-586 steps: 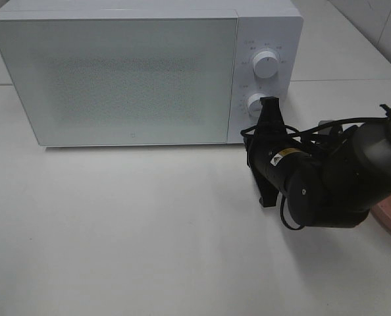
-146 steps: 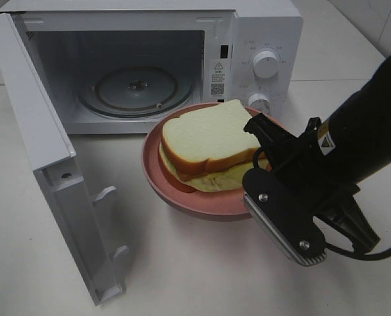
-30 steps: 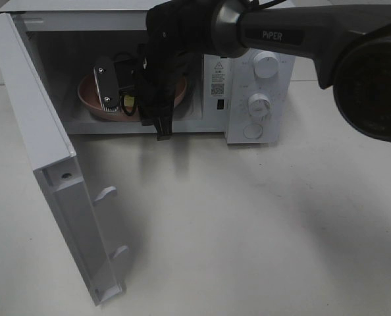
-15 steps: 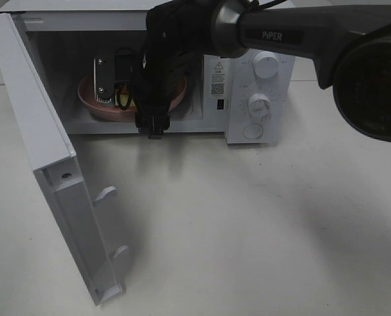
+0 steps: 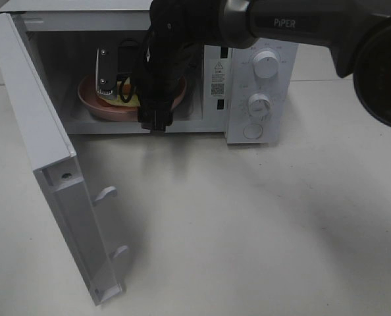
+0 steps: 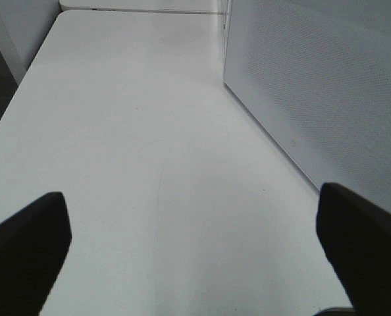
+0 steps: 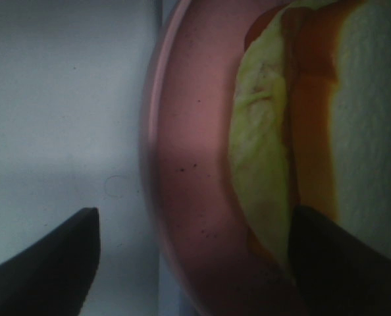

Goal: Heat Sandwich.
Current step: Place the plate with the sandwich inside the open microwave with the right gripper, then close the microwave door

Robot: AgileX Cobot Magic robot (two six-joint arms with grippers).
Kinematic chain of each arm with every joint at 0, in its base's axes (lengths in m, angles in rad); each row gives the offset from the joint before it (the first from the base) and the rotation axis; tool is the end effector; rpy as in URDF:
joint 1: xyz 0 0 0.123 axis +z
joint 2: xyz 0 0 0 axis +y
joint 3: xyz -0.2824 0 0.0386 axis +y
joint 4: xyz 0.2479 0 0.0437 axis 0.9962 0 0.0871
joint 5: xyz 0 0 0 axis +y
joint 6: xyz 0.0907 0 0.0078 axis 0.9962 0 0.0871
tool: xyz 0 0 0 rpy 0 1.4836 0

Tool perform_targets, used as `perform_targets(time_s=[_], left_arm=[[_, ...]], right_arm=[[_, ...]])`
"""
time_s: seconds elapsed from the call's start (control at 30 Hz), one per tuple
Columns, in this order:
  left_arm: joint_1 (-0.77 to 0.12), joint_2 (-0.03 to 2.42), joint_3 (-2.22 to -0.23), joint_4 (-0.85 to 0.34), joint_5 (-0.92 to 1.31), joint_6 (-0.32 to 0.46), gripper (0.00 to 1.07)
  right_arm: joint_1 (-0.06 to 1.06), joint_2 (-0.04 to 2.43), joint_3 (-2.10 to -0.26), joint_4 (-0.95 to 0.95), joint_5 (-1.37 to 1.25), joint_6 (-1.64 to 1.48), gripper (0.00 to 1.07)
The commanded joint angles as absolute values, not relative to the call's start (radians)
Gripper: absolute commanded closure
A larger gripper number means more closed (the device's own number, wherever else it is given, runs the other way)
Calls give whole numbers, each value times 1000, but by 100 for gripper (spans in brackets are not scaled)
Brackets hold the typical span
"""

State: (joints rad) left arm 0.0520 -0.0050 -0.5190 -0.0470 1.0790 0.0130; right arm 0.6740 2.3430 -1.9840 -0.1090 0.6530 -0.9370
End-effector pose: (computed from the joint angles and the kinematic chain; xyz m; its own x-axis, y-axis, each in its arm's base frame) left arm -0.0085 -0.0042 0.2810 -0.4498 -0.0326 -0.8926 -0.0191 0.9995 -0.0269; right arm 0.4155 0.3242 0.1797 0.1813 -0.9458 -0.2694 -0.8394 -0.0062 -0.5435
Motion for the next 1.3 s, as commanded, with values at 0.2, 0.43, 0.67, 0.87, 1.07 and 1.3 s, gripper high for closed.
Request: perform_targets(time_s=[0.2, 0.43, 0.67, 0.87, 1.07, 1.3], left_arm=[[47, -21, -517, -52, 1070, 11, 10], [47, -21, -517, -52, 1070, 11, 10], [47, -21, -517, -52, 1070, 11, 10], [47, -21, -517, -52, 1070, 11, 10], [47, -21, -517, -52, 1070, 11, 10], [47, -21, -517, -52, 1070, 11, 10]], right_arm=[[675, 2262, -1879, -135, 624, -920, 31], [677, 2214, -1821, -141, 623, -898, 31], [677, 2134, -1716, -147, 620, -896, 31], [677, 2077, -1645, -152, 618, -878, 31], [677, 1981, -1519, -169, 589, -824, 31], [677, 1873, -1368, -166, 540, -810, 31]])
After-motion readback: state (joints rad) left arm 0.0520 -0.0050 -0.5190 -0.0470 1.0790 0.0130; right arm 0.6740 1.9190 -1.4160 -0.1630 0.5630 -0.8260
